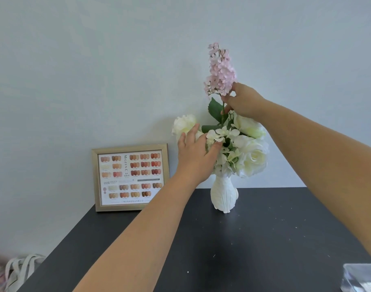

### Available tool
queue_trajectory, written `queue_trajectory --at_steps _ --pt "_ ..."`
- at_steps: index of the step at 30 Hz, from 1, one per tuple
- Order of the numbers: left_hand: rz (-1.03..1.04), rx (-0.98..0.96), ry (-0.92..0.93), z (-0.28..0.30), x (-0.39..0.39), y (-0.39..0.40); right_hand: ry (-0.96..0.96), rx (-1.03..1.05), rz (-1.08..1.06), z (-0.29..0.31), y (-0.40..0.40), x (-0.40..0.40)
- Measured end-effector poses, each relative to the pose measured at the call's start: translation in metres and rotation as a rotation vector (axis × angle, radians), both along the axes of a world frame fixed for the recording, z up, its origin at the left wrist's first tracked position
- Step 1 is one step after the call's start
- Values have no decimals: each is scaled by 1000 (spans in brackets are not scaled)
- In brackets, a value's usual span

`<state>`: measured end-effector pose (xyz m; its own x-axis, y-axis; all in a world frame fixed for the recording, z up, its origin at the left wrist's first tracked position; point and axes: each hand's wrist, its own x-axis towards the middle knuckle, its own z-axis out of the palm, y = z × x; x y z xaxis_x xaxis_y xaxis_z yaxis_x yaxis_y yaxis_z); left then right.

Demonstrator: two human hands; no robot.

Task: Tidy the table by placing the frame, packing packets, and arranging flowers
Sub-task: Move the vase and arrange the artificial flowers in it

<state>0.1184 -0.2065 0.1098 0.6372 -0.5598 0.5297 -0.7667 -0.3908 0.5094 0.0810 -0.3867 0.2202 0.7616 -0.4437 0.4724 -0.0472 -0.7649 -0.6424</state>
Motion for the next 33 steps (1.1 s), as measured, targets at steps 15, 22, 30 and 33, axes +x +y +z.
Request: queue_trajectory --at_steps 15,22,30,33 --pt "-64 -64 -32 0 -5 4 -236 313 126 -3 1 -9" --pt "-37 -88 10 0 1 3 -150 221 217 -6 1 -9" --pt "-40 -108 86 -4 8 3 194 -179 122 -24 9 -7" --pt "-109 -210 79 0 5 5 240 -255 76 -25 10 -5"
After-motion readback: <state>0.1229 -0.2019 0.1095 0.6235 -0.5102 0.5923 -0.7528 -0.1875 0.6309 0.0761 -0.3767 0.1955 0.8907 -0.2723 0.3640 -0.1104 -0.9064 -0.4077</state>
